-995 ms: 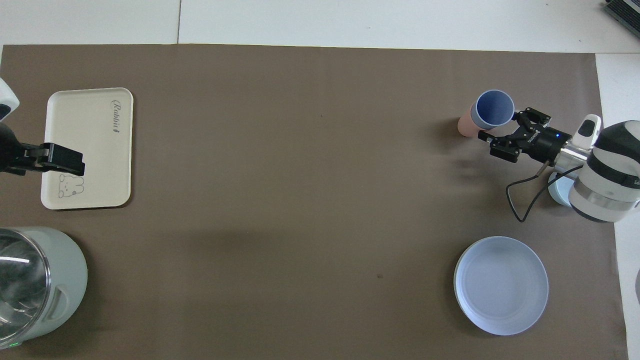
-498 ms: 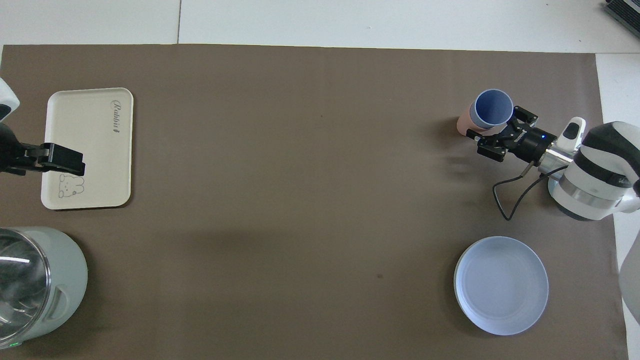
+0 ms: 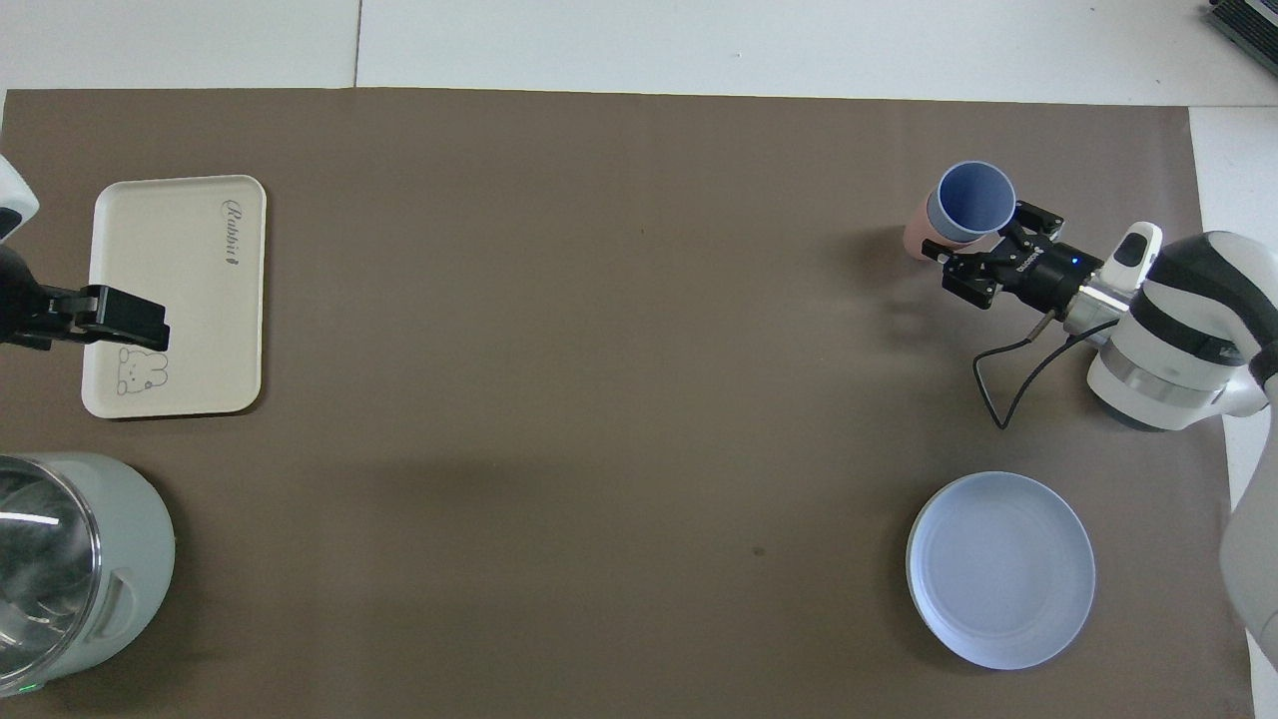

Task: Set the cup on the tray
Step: 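Close the right gripper on the blue cup and lift it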

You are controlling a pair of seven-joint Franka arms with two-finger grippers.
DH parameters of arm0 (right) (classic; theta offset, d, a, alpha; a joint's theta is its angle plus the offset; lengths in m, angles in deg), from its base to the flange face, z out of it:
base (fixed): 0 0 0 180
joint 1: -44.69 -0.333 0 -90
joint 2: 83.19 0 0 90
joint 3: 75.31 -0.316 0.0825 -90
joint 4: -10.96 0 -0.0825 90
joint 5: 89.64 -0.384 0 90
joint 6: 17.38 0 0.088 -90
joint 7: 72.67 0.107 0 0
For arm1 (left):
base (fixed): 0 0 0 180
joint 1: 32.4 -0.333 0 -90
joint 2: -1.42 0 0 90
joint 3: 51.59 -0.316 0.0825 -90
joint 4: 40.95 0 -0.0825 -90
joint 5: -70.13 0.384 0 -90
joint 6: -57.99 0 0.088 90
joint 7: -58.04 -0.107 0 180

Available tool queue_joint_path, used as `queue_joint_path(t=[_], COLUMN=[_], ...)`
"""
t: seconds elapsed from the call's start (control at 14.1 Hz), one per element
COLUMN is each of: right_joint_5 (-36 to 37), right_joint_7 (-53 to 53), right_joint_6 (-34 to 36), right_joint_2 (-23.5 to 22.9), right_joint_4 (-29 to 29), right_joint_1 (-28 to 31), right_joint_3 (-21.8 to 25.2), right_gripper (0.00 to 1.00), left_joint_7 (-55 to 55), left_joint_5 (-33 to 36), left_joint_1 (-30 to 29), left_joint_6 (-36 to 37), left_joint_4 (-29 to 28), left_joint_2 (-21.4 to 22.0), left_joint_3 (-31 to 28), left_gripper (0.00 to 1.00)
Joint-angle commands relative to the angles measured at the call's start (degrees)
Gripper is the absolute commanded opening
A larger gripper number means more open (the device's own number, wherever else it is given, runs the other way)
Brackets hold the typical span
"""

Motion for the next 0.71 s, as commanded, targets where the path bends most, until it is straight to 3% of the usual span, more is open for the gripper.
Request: queue_joint_path(t=[0.0,0.28,0.64], right_joint_5=[12.0,41.0,66.7], right_joint_7=[13.3,34.6,53.7], right_joint_6=[-2.8,-2.8,1.4], right_joint_2=[5.6,10.4,14.9], right_joint_4=[-0.7,1.1,2.8], right_joint_1=[-3.2,-4.6,-9.2], right_joint_3=[0.1,0.1,0.0], right_gripper=[0.0,0.0,0.0], left_joint_7=[-0.1,-0.1,-0.1], left_joint_5=[1.0,1.0,1.0], left_joint_1=[-0.4,-0.4,-0.4], left_joint_6=[0.4,0.4,0.4], left_joint_4=[-1.4,-1.4,-1.4], left_joint_2=[1.6,1.6,1.6], left_joint_3=[0.3,0.3,0.2], left_gripper=[1.0,1.0,1.0])
